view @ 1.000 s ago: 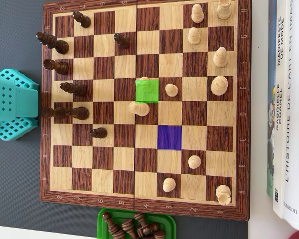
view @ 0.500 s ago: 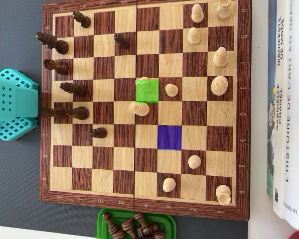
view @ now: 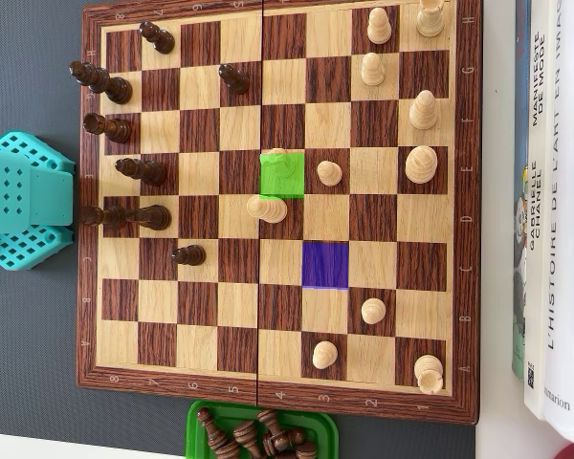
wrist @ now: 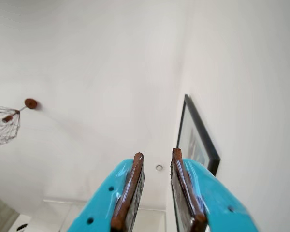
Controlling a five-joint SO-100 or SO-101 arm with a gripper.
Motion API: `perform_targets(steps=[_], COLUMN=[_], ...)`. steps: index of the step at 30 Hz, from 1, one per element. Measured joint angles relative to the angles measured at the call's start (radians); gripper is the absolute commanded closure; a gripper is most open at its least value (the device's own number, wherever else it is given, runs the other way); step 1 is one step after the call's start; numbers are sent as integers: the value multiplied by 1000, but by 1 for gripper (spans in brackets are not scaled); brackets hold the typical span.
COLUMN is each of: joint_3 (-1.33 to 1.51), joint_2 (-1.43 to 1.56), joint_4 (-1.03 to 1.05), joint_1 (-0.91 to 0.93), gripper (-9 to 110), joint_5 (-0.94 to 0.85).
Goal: Play chess
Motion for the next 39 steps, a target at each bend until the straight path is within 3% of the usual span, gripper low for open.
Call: perform_targets(steps=[13, 39], joint_3=[0, 0], joint_2=[2, 2], joint_4=[-281, -293], joint_1=[-3, -3], gripper=[91, 91], joint_5=[0, 0])
